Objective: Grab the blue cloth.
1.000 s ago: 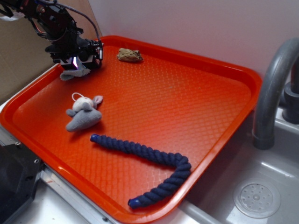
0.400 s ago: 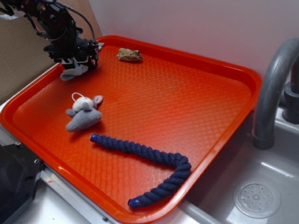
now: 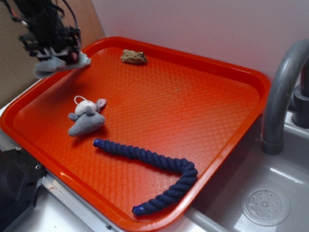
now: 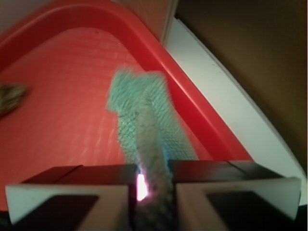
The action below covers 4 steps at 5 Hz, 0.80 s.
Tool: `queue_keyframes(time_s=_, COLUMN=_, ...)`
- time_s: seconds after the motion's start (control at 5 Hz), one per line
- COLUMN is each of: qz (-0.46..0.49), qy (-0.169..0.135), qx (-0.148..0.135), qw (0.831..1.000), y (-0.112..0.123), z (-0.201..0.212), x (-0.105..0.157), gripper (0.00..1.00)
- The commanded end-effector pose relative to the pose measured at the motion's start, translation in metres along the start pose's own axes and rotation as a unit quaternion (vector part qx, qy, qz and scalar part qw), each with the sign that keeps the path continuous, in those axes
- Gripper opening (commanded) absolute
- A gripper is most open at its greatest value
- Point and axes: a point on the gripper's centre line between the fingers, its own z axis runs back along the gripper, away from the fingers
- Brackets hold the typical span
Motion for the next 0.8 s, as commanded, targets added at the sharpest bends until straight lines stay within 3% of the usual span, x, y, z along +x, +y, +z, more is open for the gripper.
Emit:
queue_keyframes(time_s=0.0, qz=-0.072, qy=-0.008, qx=-0.038, qw=0.997, y=-0.035, z=0.123, x=-0.004, gripper=0.00)
queue_keyframes(time_s=0.2, qz=-0.185, qy=-0.015, qx=-0.057, qw=0.981, y=-0.072, z=0.137, x=-0.020, gripper=0.00)
queue_keyframes(time_s=0.4, qz=-0.203, qy=0.018, qx=-0.083, qw=0.975, y=-0.075, z=0.140, x=-0.023, gripper=0.00)
queue_keyframes(time_s=0.6, qz=-0.206, qy=0.036, qx=-0.087, qw=0.974, y=-0.073, z=0.136, x=-0.025, gripper=0.00)
